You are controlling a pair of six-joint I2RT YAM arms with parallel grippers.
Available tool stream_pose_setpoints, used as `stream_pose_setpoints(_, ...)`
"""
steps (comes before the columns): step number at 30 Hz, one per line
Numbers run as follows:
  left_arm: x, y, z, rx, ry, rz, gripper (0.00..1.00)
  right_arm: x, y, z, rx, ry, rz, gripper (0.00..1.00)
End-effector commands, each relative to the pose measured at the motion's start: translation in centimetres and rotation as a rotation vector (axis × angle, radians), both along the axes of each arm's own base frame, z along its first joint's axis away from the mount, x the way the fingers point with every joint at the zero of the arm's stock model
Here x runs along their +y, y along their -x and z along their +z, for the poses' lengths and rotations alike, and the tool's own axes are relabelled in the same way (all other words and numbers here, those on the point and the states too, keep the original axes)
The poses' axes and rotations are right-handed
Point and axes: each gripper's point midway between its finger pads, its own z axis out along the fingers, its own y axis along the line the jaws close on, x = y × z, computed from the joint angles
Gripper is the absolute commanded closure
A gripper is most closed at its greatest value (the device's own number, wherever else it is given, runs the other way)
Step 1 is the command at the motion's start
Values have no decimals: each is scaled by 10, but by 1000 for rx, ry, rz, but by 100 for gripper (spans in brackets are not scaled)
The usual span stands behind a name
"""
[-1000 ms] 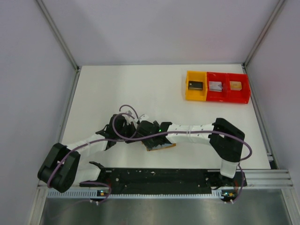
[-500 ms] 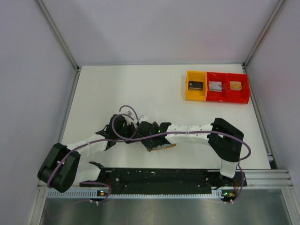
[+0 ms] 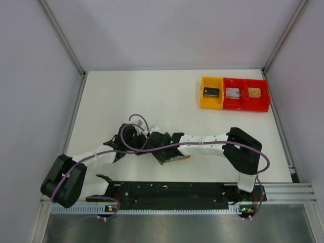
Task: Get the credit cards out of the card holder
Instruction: Remove the credit card from the card holder.
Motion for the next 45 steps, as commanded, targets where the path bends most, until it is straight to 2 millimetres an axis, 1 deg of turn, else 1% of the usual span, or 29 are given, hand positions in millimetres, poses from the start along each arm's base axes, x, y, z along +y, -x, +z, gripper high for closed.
stream_pose_setpoints(1,9,7,-16,13,-59,1,100,1,-4,4,-47,32,19,32)
stream_pose_setpoints(5,10,7,-16,14,-62,1,100,-8,-10,9,-87,71,-1,35)
stream_pose_setpoints(10,11,6,-16,9,-73,0,100,-14,-16,21,-128,77,-20,42)
stream_pose_setpoints(12,11,6,-17,12,-76,0,100,-16,-19,23,-142,87,-26,44)
stream_pose_setpoints(20,14,7,-20,12,-93,2,100,-31,-27,31,-202,127,-70,44)
stream_pose_setpoints(25,15,6,-20,11,-98,4,100,-33,-31,48,-219,82,-97,48)
stream_pose_setpoints(29,15,7,-20,10,-100,4,100,-43,-40,55,-233,72,-139,50)
stream_pose_setpoints(32,15,8,-21,15,-100,4,100,-57,-46,49,-228,92,-172,51)
stream_pose_setpoints(38,15,7,-19,9,-99,4,100,-79,-52,33,-229,136,-221,60)
stream_pose_setpoints(40,15,6,-17,2,-97,7,100,-82,-53,29,-223,126,-239,62)
stream_pose_setpoints(41,15,6,-17,0,-95,6,100,-85,-53,27,-217,126,-245,62)
stream_pose_setpoints(45,15,4,-13,-18,-93,13,100,-88,-51,19,-183,91,-258,63)
